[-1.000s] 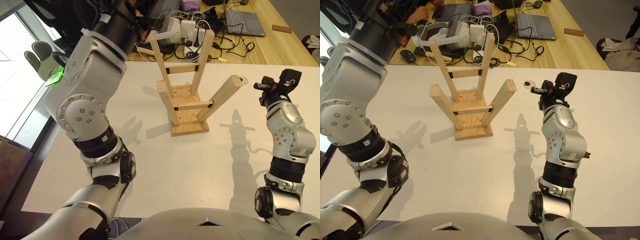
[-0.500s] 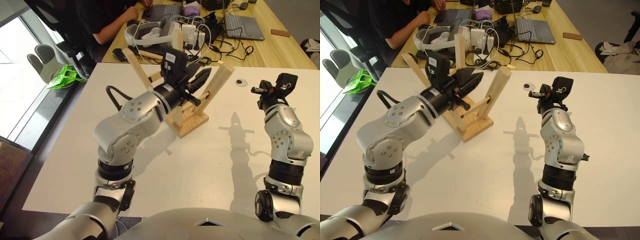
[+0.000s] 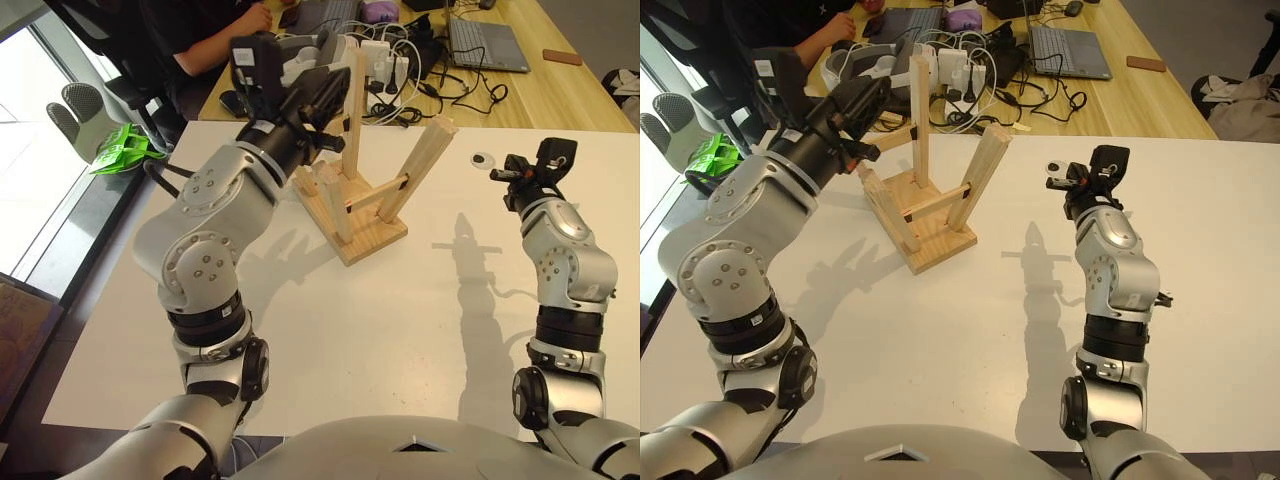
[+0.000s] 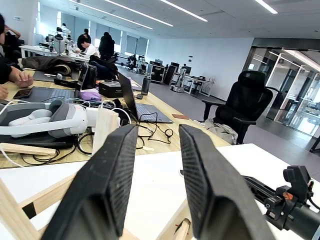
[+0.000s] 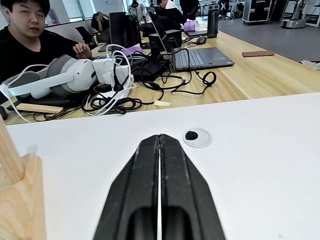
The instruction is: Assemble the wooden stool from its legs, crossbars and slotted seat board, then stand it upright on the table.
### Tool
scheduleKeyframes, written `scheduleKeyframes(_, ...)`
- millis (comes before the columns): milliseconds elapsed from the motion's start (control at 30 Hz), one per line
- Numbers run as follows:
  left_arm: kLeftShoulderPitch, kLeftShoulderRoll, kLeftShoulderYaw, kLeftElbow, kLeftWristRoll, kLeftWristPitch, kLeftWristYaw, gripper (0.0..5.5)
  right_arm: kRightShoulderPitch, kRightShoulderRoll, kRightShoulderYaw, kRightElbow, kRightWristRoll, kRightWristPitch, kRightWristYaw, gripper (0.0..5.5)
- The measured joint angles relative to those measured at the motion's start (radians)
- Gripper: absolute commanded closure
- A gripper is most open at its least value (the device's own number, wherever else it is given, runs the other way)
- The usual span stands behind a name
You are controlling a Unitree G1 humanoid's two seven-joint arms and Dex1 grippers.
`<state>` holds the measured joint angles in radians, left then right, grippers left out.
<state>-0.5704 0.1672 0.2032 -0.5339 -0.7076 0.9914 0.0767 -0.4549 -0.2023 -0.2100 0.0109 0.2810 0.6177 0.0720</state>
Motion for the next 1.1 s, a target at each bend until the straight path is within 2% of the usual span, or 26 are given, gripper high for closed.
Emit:
scheduleKeyframes(233,0.141,-0.061,0.111,0.025,0.091,-0.012,0.178,3.97,-0.152,0.074,0.047,0.256,0.025,-0.145,0.133,5.50)
scheduleKeyframes(400,0.347,-0.117,0.060,-0.010,0.161,0.061,0.246,3.97,-0.150,0.113,0.092,0.258,0.060,-0.148,0.236,5.50)
scheduleKeyframes(600,0.393,-0.176,-0.019,-0.050,0.178,0.117,0.254,3.97,-0.083,0.113,0.113,0.138,0.117,-0.067,0.291,5.50)
scheduleKeyframes(833,0.373,-0.166,0.010,-0.054,0.208,0.132,0.236,3.97,0.059,0.117,0.155,-0.139,0.197,0.109,0.283,5.50)
scheduleKeyframes(1100,0.304,-0.154,0.027,-0.047,0.230,0.140,0.224,3.97,0.133,0.139,0.161,-0.298,0.234,0.225,0.195,5.50)
